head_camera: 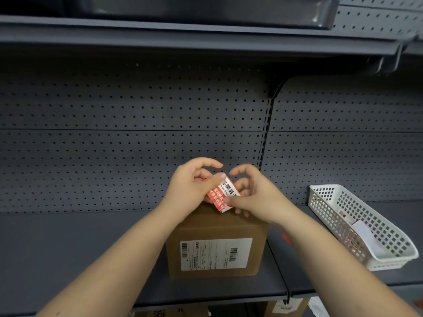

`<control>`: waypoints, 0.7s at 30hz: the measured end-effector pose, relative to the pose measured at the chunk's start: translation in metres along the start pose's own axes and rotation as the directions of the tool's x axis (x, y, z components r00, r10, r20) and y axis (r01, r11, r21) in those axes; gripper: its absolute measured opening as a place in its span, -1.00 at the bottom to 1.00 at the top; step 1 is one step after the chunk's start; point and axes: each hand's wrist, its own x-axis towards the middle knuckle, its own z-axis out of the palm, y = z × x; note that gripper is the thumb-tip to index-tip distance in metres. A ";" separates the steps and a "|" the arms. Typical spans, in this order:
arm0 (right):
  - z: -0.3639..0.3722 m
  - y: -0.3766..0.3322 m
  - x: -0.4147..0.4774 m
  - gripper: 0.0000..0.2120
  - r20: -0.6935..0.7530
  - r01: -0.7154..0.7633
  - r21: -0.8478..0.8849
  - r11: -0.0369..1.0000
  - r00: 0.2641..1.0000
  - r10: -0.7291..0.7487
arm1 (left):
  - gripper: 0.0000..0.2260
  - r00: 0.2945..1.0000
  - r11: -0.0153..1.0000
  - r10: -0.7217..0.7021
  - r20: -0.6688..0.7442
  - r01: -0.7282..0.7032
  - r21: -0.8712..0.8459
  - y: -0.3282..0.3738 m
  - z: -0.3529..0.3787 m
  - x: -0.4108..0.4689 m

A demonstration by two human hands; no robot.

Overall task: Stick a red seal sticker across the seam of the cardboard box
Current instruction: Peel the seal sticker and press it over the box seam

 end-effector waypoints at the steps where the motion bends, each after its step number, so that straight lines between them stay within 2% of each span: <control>1: 0.001 0.002 0.000 -0.62 0.008 -0.026 0.027 0.999 1.000 0.026 | -0.86 1.000 1.000 -0.009 -0.016 0.008 -0.016 -0.002 -0.001 -0.001; 3: 0.002 0.005 0.000 -0.70 0.032 -0.064 0.114 0.991 0.998 0.061 | -0.89 0.999 1.000 -0.008 -0.048 0.008 0.007 -0.005 -0.002 -0.002; 6: 0.003 0.005 -0.001 -0.69 -0.016 -0.054 0.208 0.977 0.998 0.059 | -0.89 0.998 0.996 0.014 -0.069 -0.008 0.092 -0.009 -0.004 -0.003; 8: 0.003 0.005 0.000 -0.71 -0.076 -0.026 0.170 0.985 0.996 0.040 | -0.91 0.997 0.991 0.014 -0.082 -0.003 0.136 -0.012 -0.006 -0.002; 12: 0.004 0.008 0.002 -0.78 -0.111 0.013 0.105 0.994 0.994 -0.002 | -0.82 0.996 0.993 -0.063 -0.062 0.068 0.094 -0.016 -0.011 0.000; 16: 0.001 0.008 0.008 -0.82 -0.179 0.027 -0.034 0.999 0.983 -0.033 | -0.82 0.993 0.992 -0.104 -0.057 0.108 0.059 -0.016 -0.011 0.001; 19: -0.001 0.005 0.014 -0.82 -0.229 0.045 -0.108 0.993 0.971 -0.069 | -0.83 0.996 0.966 -0.020 -0.083 0.040 0.257 -0.018 -0.010 0.005; 21: 0.000 0.004 0.018 -0.82 -0.251 0.055 -0.130 0.990 0.964 -0.086 | -0.85 0.997 0.904 0.035 -0.070 -0.002 0.427 -0.020 -0.010 0.008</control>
